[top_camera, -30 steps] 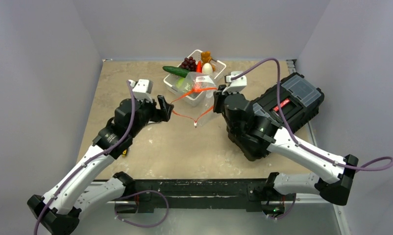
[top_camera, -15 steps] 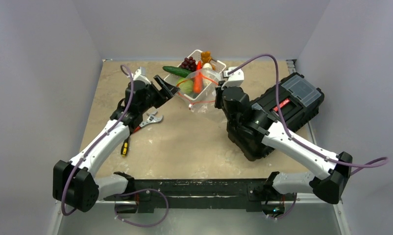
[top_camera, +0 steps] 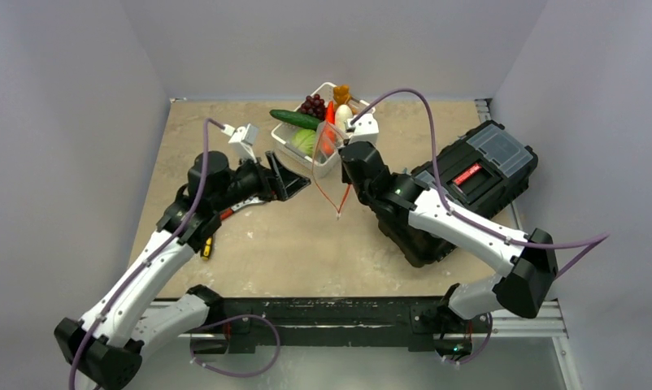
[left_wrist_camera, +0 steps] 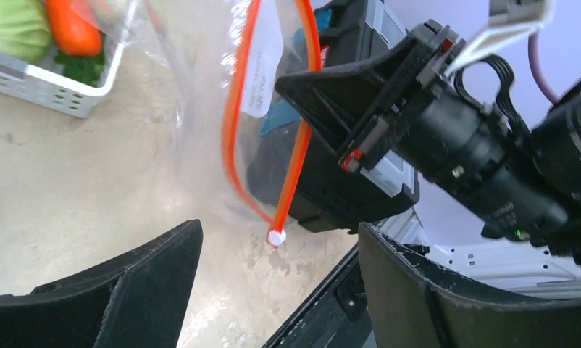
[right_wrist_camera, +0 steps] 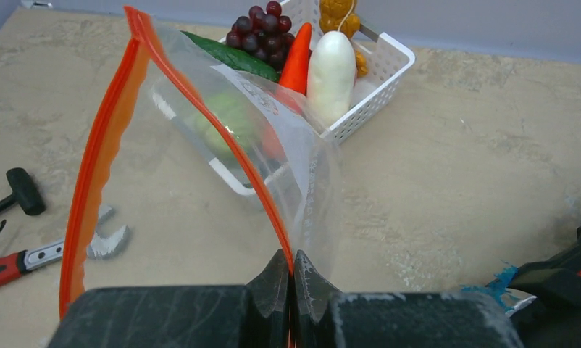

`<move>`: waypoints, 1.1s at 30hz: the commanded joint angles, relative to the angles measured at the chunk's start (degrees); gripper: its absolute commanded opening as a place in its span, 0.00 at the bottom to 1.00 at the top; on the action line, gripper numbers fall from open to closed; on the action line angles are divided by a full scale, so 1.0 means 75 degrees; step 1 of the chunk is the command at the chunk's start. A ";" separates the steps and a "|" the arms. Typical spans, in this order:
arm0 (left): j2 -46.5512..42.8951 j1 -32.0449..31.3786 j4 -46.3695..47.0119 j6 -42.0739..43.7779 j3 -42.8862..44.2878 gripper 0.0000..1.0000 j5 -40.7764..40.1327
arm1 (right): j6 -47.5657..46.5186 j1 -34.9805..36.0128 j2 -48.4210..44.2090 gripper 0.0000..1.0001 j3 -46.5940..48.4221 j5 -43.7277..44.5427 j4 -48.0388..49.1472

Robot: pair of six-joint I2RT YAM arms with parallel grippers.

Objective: Place the food in the zip-top bag and seal the zipper
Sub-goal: Open the zipper of the food storage bag, then pick up the fake vegetable from the bin.

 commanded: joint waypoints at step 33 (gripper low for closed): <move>0.5427 0.0893 -0.1061 0.1173 0.4899 0.79 -0.1125 | -0.0283 -0.2868 0.4702 0.00 0.4911 -0.0080 -0.1713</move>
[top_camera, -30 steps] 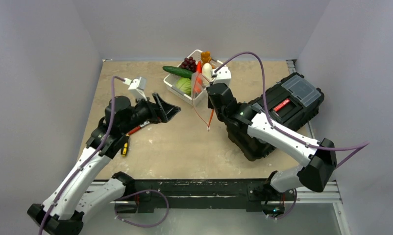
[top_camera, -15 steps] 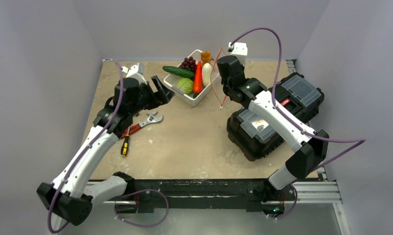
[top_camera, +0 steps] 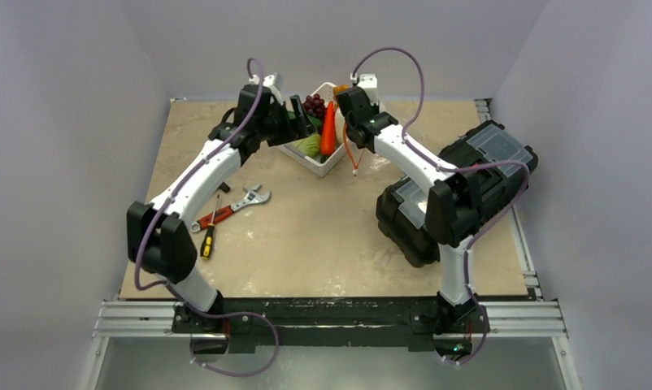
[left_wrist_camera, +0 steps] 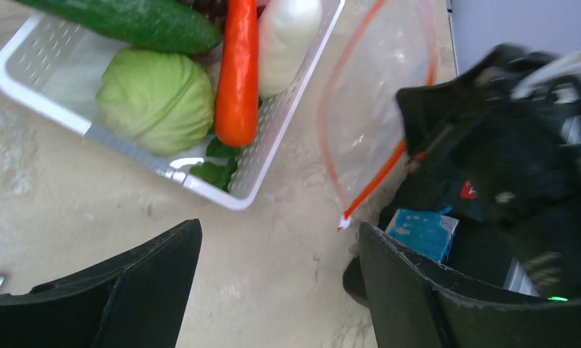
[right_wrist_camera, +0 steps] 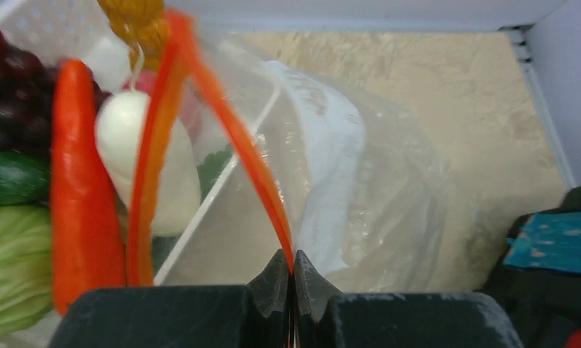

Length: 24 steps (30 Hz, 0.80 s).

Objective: Place the food in the zip-top bag and seal the zipper
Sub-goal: Pick up the fake vegetable from the bin.

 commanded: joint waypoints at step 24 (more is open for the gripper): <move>0.3799 -0.0300 0.1401 0.1832 0.3015 0.53 -0.0548 | -0.0116 -0.1577 -0.0075 0.00 -0.0145 -0.3782 0.1171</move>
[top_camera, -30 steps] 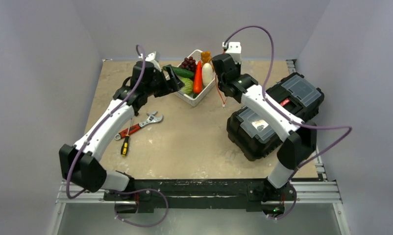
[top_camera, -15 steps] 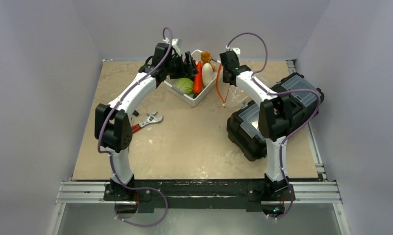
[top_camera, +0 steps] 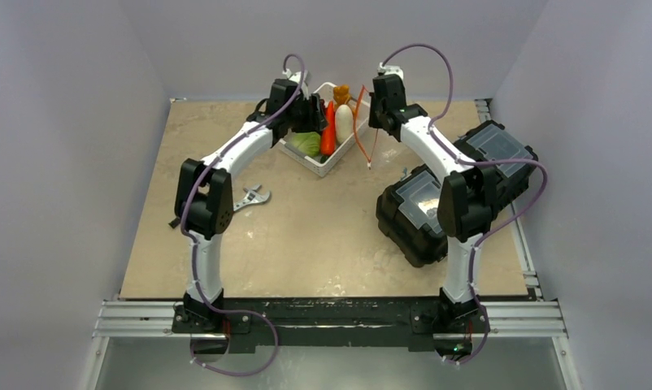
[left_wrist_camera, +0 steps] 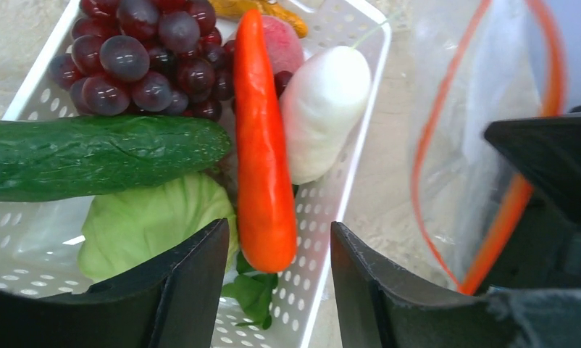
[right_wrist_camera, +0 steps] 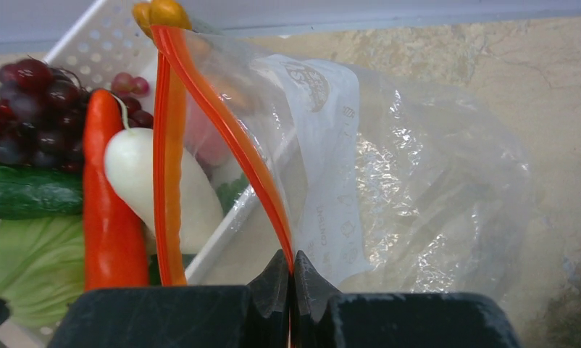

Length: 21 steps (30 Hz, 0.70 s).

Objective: Place the food in the zip-top bag and seal the zipper
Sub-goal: Pick up the fake vegetable from the bin.

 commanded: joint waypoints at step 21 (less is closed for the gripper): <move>0.1401 -0.0835 -0.0193 0.0636 0.1539 0.52 -0.2438 | -0.0129 -0.0025 -0.0877 0.00 -0.0314 -0.0593 0.0689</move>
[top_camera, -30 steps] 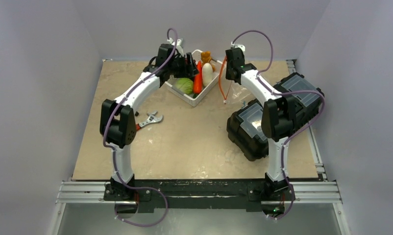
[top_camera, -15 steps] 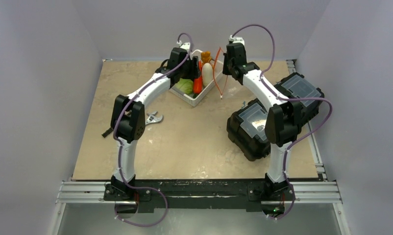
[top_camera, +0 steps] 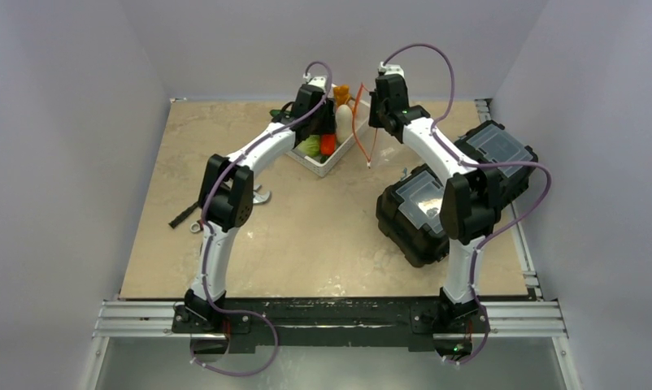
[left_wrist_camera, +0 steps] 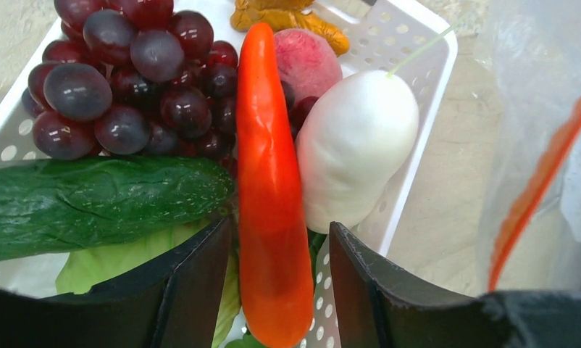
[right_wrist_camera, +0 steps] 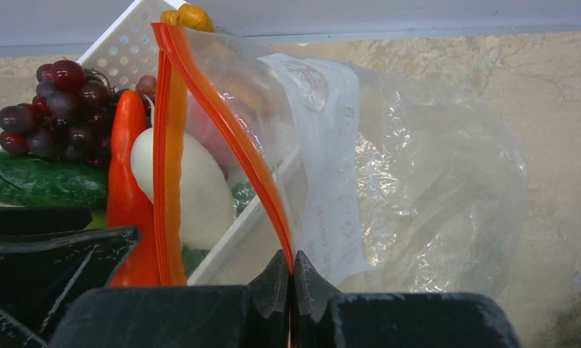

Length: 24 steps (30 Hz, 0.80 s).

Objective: Place the food in the zip-top bag and seal the zipper
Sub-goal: Pick up the fake vegetable from the bin.

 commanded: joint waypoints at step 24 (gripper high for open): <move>0.0631 -0.0131 -0.0909 -0.0199 0.1006 0.35 -0.0178 | 0.0145 -0.0014 -0.1073 0.00 -0.0561 -0.0932 0.0722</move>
